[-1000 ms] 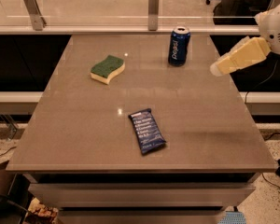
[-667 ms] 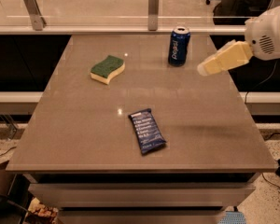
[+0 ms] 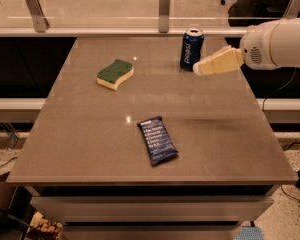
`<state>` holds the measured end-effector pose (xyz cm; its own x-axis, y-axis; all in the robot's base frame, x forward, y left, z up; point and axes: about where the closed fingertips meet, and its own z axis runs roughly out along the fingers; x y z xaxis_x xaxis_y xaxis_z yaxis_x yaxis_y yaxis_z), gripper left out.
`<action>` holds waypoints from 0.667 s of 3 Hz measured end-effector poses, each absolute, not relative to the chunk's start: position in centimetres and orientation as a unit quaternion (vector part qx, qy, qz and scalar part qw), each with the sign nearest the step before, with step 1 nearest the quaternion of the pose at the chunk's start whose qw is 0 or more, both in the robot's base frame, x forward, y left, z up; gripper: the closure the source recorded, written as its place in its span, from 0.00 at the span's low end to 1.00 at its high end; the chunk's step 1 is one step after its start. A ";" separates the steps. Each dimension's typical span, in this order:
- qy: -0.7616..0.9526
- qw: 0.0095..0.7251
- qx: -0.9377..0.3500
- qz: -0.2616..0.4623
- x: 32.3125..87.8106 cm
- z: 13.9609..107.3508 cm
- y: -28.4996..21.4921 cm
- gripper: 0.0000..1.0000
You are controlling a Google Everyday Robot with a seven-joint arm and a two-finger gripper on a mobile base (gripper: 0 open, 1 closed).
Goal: Pick pepsi can
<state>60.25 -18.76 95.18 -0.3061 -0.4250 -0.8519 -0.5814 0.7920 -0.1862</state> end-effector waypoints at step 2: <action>0.766 0.565 -0.283 0.119 65.6 93.9 -18.4 0.00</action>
Offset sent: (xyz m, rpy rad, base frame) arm 0.0854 -0.0031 -0.0241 0.2331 -0.1746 0.0145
